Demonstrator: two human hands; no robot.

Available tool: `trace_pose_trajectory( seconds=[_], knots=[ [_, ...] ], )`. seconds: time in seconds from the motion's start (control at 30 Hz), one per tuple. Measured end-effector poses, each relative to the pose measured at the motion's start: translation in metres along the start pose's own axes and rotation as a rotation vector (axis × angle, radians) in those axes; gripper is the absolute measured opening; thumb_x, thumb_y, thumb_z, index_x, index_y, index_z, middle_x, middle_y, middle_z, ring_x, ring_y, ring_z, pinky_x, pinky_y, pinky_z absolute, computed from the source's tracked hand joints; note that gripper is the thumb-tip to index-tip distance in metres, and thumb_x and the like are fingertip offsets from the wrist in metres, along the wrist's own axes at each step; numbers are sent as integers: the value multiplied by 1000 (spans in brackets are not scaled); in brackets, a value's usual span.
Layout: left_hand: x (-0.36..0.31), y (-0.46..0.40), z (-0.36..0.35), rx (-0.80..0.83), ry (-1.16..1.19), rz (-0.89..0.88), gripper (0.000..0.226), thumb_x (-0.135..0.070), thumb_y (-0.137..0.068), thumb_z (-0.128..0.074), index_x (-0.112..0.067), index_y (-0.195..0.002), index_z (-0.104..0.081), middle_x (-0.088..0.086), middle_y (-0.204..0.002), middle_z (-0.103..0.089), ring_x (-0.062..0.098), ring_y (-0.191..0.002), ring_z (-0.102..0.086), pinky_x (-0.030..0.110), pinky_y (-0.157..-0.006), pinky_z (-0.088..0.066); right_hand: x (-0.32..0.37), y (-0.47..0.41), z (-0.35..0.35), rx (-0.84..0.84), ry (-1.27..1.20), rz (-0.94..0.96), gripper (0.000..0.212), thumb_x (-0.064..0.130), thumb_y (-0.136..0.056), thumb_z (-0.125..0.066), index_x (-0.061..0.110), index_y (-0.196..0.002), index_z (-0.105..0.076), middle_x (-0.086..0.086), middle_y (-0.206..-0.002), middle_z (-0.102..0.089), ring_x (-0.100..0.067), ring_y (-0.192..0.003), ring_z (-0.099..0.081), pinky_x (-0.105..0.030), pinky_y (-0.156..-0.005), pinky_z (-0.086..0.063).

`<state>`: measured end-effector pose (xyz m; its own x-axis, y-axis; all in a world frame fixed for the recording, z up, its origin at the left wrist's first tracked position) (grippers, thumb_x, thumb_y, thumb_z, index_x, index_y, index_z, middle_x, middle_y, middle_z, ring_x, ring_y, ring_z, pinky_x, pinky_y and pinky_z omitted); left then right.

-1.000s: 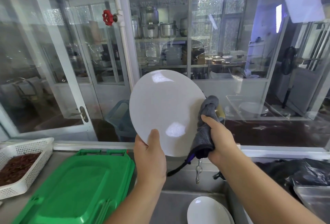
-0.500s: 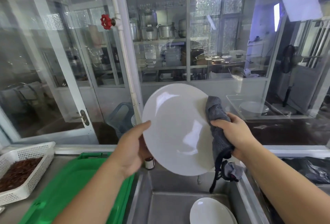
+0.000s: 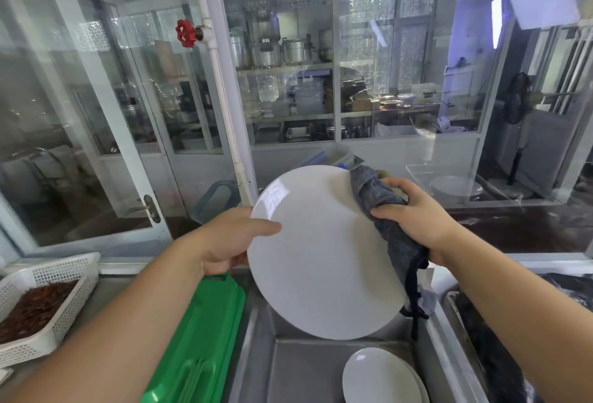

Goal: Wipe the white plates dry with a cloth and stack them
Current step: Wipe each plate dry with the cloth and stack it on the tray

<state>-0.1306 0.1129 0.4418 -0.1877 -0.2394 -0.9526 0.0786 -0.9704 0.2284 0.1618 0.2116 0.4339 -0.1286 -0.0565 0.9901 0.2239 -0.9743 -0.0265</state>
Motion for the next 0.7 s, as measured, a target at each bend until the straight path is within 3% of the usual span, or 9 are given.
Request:
trace_pose_trajectory(
  seconds=[0.07, 0.13, 0.2, 0.27, 0.43, 0.57, 0.7],
  knots=[
    [3, 1, -3, -41, 11, -37, 19, -12, -104, -64, -7, -119, -73, 13, -110, -82, 33, -103, -78, 39, -82, -63, 3, -1, 1, -24, 23, 43, 45, 13, -88, -80, 43, -116, -63, -5, -106, -75, -21, -77, -77, -34, -63, -63],
    [7, 2, -7, -65, 28, -59, 18, -11, -104, -63, -8, -117, -74, 12, -108, -82, 33, -103, -78, 38, -80, -62, 5, -2, 2, -72, 187, 144, 46, 23, -91, -78, 44, -127, -59, 0, -121, -70, -20, -97, -73, -39, -85, -62],
    [11, 4, -14, -70, 46, -84, 17, -9, -104, -61, -8, -113, -76, 11, -108, -82, 28, -96, -80, 34, -73, -64, 5, -3, 0, -141, 429, 256, 53, 32, -94, -73, 39, -142, -53, -1, -137, -57, -23, -120, -59, -43, -103, -51],
    [15, 6, -21, -77, 79, -105, 18, -6, -104, -60, -9, -107, -78, 10, -105, -83, 22, -90, -80, 31, -72, -65, 4, 2, -3, -245, 621, 350, 55, 36, -96, -69, 34, -148, -52, -7, -142, -47, -32, -128, -45, -47, -109, -43],
    [28, 10, -33, -166, 175, -134, 19, -6, -103, -61, -9, -101, -79, 8, -101, -83, 20, -87, -79, 37, -82, -59, 13, 24, -14, -441, 1077, 634, 47, 28, -96, -69, 16, -141, -64, -17, -131, -57, -43, -108, -48, -54, -87, -50],
    [35, 10, -34, -244, 258, -132, 19, -5, -103, -61, -11, -102, -79, 6, -100, -83, 23, -94, -78, 39, -87, -59, 7, 32, -20, -284, 1197, 449, 42, 31, -104, -52, 20, -144, -56, -11, -134, -50, -39, -114, -47, -51, -87, -53],
    [38, 6, -30, -327, 325, -163, 20, -4, -103, -61, -14, -101, -77, 0, -94, -84, 10, -80, -79, 31, -74, -57, -1, 54, -28, -142, 1384, 312, 33, 31, -104, -43, 22, -132, -57, -7, -131, -49, -35, -108, -55, -45, -90, -53]
  ],
)
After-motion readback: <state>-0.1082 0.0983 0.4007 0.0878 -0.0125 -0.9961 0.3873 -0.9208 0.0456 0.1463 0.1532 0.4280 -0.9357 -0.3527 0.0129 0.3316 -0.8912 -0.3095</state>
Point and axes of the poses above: each hand's wrist, its own y-axis away from the middle knuckle, its own z-axis out of the back of the hand, x = y × z, the point moved 5 cm from there along -y, towards the middle knuckle
